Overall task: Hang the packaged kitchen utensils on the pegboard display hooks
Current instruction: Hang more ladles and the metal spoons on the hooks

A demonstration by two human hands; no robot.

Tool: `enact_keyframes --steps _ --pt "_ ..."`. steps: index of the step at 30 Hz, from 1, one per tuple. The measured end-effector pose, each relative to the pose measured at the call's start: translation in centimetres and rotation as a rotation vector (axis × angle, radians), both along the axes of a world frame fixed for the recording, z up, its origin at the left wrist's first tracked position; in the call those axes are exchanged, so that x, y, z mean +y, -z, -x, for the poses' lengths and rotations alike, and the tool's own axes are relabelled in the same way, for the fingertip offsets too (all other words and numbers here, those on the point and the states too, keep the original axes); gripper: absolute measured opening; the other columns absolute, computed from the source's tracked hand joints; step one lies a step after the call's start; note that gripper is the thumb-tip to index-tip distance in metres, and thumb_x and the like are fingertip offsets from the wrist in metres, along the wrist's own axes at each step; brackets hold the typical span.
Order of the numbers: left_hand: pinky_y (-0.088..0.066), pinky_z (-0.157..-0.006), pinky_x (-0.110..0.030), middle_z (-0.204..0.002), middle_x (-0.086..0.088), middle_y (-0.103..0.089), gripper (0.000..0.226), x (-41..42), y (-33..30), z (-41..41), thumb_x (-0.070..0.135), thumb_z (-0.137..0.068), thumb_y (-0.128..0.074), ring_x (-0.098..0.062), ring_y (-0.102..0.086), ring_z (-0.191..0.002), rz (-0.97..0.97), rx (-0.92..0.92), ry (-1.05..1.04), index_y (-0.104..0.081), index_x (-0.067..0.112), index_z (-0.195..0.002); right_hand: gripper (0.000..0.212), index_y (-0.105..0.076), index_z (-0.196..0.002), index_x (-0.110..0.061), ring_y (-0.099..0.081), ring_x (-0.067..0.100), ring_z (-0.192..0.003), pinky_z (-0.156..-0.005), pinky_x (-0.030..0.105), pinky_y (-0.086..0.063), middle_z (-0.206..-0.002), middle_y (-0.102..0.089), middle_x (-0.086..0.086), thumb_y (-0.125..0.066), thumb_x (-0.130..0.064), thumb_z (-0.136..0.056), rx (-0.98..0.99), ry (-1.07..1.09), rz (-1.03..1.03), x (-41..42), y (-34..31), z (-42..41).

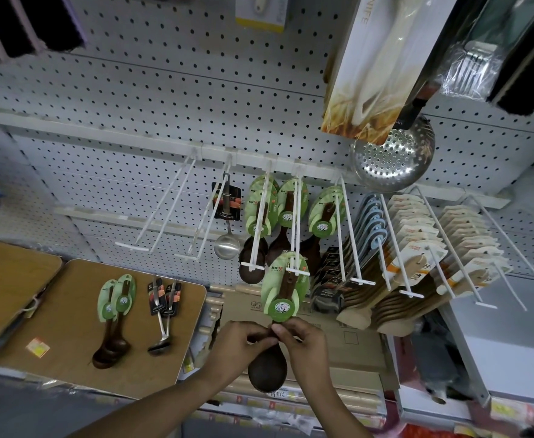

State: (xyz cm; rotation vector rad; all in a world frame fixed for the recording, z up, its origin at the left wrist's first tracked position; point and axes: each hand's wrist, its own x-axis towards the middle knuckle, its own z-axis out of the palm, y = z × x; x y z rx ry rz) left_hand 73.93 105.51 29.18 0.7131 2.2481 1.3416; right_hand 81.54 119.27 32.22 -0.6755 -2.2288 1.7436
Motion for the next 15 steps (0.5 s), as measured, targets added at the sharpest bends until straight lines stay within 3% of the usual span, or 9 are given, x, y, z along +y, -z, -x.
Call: enact_keyframes --steps 5,10,15 --pt "-0.055 -0.077 -0.039 -0.082 0.019 -0.074 0.027 0.7 0.3 1.0 0.052 -0.084 -0.062 -0.003 -0.07 -0.079 0.018 -0.005 -0.012 -0.077 0.031 -0.091 0.02 -0.072 -0.069 -0.022 -0.068 0.007 -0.074 -0.07 0.021 -0.049 -0.072 -0.073 -0.005 -0.073 -0.009 -0.084 -0.017 -0.005 -0.004 0.7 -0.1 1.1" --pt "-0.055 -0.074 -0.036 -0.078 0.019 -0.074 0.023 1.8 0.3 2.5 0.051 -0.087 -0.063 -0.001 -0.068 -0.075 0.029 0.036 -0.019 -0.077 0.032 -0.087 0.023 -0.072 -0.07 -0.027 -0.068 0.004 -0.074 -0.071 0.023 -0.049 -0.073 -0.073 -0.009 -0.072 -0.011 -0.086 -0.031 -0.019 -0.026 1.6 -0.3 2.8" --pt "-0.046 -0.06 -0.033 -0.065 0.008 -0.07 0.034 3.2 0.3 4.5 0.054 -0.088 -0.061 -0.006 -0.064 -0.061 0.051 0.098 -0.049 -0.075 0.024 -0.077 0.016 -0.072 -0.071 -0.018 -0.069 0.024 -0.074 -0.072 0.046 -0.054 -0.071 -0.072 0.003 -0.071 -0.017 -0.087 -0.032 -0.022 -0.071 3.1 -0.3 5.1"
